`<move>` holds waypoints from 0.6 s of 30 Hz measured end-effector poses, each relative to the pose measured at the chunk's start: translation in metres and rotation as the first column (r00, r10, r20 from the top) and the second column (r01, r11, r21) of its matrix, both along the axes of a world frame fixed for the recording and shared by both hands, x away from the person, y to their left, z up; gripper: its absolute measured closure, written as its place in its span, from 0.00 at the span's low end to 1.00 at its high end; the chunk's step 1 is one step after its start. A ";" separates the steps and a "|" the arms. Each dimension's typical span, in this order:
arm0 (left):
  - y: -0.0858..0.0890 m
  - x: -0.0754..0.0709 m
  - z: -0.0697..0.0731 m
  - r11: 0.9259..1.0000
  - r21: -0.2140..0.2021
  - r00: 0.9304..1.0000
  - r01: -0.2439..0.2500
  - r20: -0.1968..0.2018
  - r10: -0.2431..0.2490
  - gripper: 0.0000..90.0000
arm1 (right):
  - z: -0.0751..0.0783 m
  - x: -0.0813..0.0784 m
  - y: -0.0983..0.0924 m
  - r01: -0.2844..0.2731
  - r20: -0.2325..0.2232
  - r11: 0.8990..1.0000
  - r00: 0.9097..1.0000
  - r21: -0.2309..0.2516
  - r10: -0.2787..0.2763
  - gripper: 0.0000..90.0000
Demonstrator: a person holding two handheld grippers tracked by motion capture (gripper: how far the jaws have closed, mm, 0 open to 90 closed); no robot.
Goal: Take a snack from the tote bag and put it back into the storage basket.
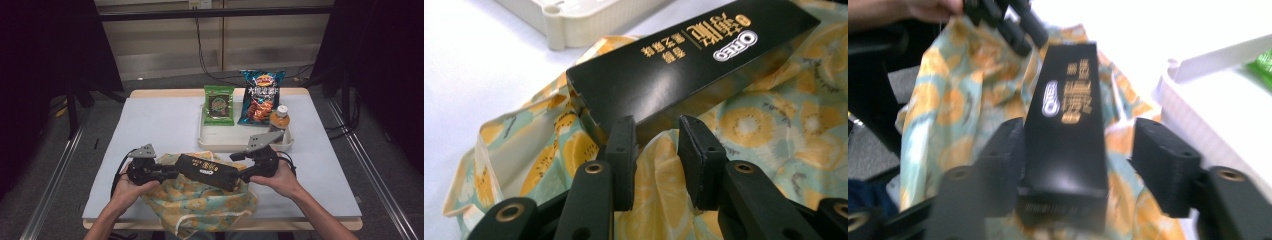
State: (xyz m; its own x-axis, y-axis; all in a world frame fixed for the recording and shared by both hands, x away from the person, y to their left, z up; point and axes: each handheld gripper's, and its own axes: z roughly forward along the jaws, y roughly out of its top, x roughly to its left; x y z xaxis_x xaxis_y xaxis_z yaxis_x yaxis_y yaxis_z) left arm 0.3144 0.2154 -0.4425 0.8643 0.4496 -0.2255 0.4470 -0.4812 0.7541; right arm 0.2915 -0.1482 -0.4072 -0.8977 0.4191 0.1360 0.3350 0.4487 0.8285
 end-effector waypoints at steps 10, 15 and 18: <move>0.003 0.001 -0.006 1.000 0.010 1.000 0.000 -0.017 0.001 0.76 | -0.024 0.015 0.021 -0.022 -0.094 0.998 0.995 -0.060 0.016 0.46; 0.003 0.002 -0.007 1.000 0.013 1.000 -0.005 -0.026 0.005 0.75 | -0.032 0.016 0.031 -0.057 -0.128 0.993 0.991 -0.099 0.044 0.42; 0.002 0.002 -0.009 1.000 0.015 0.999 0.003 -0.037 -0.002 0.74 | -0.033 0.019 0.036 -0.072 -0.143 0.992 0.988 -0.104 0.057 0.41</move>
